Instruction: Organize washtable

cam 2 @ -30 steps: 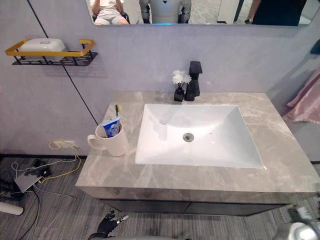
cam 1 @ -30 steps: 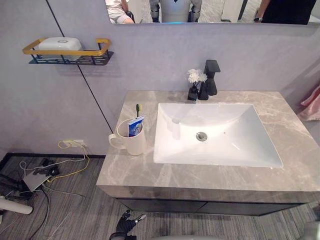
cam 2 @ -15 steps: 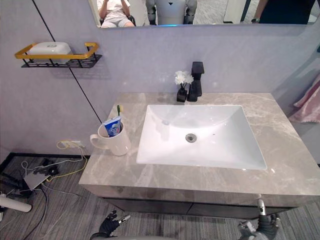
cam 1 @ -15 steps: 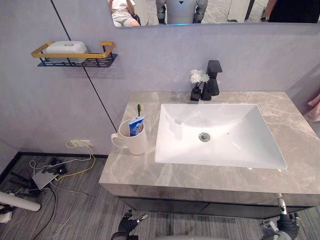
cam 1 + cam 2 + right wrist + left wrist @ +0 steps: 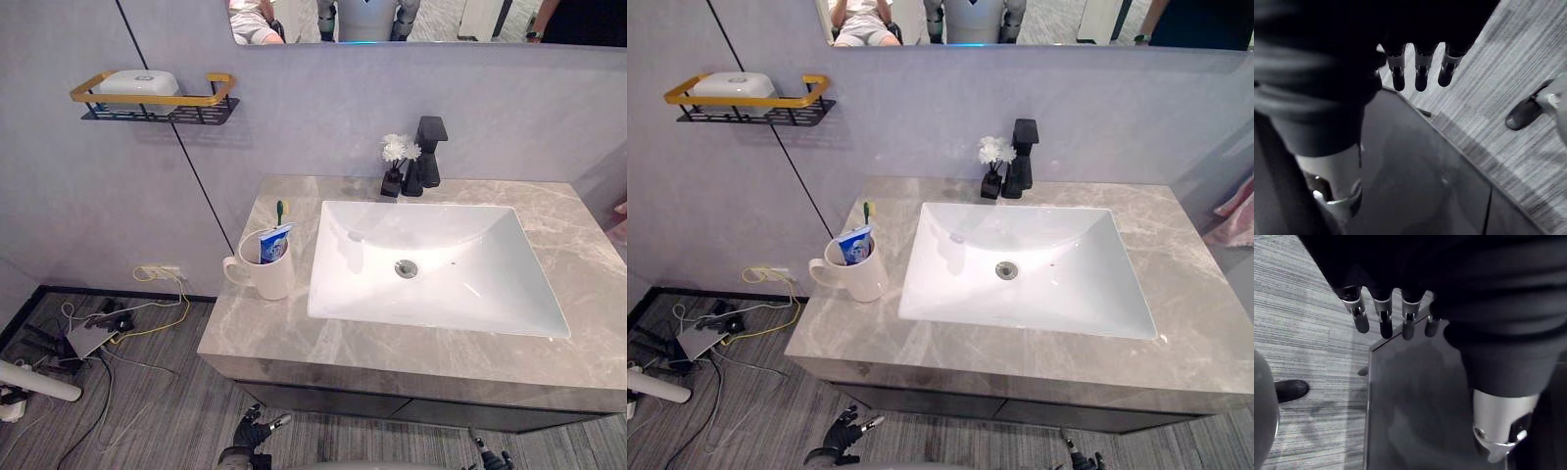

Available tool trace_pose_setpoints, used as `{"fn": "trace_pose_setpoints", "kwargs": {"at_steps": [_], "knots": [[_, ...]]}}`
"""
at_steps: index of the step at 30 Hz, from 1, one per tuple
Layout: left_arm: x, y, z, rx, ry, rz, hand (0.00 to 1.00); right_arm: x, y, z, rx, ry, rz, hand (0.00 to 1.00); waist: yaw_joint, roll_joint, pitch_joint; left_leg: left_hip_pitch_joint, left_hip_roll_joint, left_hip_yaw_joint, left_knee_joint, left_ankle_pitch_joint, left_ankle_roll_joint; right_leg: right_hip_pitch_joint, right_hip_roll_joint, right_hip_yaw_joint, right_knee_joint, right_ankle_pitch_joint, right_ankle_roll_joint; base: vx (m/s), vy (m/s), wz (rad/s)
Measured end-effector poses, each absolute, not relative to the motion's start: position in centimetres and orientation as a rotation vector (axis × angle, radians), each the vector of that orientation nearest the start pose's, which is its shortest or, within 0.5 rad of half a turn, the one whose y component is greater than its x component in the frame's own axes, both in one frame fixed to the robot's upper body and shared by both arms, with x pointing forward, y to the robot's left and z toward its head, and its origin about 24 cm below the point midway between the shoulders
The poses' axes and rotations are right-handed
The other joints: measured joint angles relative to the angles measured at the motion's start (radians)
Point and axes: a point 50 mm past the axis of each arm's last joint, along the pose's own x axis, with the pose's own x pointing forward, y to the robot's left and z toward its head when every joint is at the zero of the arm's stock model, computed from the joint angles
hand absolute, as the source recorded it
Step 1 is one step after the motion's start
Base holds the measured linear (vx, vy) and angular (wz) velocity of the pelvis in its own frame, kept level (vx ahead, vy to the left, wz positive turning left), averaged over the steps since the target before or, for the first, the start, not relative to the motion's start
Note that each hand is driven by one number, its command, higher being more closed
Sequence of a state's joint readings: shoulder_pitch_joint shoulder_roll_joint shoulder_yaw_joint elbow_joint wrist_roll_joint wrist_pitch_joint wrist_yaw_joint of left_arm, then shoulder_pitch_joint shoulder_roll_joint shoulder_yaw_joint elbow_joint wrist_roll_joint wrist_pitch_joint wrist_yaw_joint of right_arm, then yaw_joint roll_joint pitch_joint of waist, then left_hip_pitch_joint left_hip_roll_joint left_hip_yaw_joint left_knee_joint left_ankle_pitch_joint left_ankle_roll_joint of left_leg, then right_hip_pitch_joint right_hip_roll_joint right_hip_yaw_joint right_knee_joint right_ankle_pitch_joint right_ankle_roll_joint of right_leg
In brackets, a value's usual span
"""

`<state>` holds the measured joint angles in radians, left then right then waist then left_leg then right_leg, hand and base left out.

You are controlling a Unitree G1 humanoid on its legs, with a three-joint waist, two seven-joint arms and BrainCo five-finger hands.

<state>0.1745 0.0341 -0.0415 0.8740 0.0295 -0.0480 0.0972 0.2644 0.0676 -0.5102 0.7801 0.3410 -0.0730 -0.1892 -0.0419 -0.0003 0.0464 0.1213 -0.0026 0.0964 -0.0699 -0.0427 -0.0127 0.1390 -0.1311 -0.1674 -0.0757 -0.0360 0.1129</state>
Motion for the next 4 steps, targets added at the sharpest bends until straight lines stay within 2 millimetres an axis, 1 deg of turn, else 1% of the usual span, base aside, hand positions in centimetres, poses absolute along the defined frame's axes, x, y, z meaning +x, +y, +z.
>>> {"fn": "trace_pose_setpoints", "kwargs": {"at_steps": [2,4], "knots": [[10.0,16.8,-15.2,0.112,0.987,0.090,0.00,4.2,-21.7,-15.5,0.420,0.982,-0.872,0.00,0.000,-0.006,0.011,0.000,0.000,-0.010,0.000,0.002,-0.002,0.005,0.001,-0.010,0.000,0.000,0.000,-0.04,-0.053,0.10],[10.2,16.8,-15.2,0.121,0.985,0.089,0.00,4.2,-21.0,-15.8,0.406,1.017,-0.829,0.00,0.000,-0.009,0.020,0.001,0.000,-0.017,0.000,0.005,-0.002,0.010,0.001,-0.020,-0.001,0.000,0.000,-0.03,-0.036,0.12]]}}
